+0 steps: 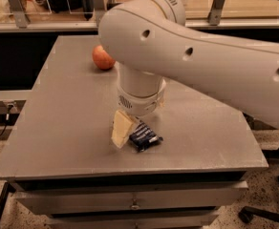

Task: Pick rxbar blueberry

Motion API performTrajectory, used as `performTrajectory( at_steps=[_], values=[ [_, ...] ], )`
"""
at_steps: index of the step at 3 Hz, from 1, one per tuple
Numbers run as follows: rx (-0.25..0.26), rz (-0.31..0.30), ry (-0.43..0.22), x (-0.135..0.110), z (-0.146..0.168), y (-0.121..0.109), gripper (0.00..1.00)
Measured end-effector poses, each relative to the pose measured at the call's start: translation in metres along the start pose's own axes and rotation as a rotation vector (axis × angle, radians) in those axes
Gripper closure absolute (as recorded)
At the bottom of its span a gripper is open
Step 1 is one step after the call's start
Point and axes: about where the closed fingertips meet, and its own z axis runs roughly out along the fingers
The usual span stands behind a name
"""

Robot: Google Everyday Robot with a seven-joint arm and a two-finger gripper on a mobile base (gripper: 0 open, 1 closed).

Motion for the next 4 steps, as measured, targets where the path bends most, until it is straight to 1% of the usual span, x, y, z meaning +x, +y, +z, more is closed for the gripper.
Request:
performTrajectory(
  at_steps=[3,4],
  values=[
    [0.006,-0.001,-0.008,0.0004,-0.0037,0.0009,0.88],
    [0.002,-0.004,-0.015,0.0004,-0.0070,-0.0014,1.00]
  ],
)
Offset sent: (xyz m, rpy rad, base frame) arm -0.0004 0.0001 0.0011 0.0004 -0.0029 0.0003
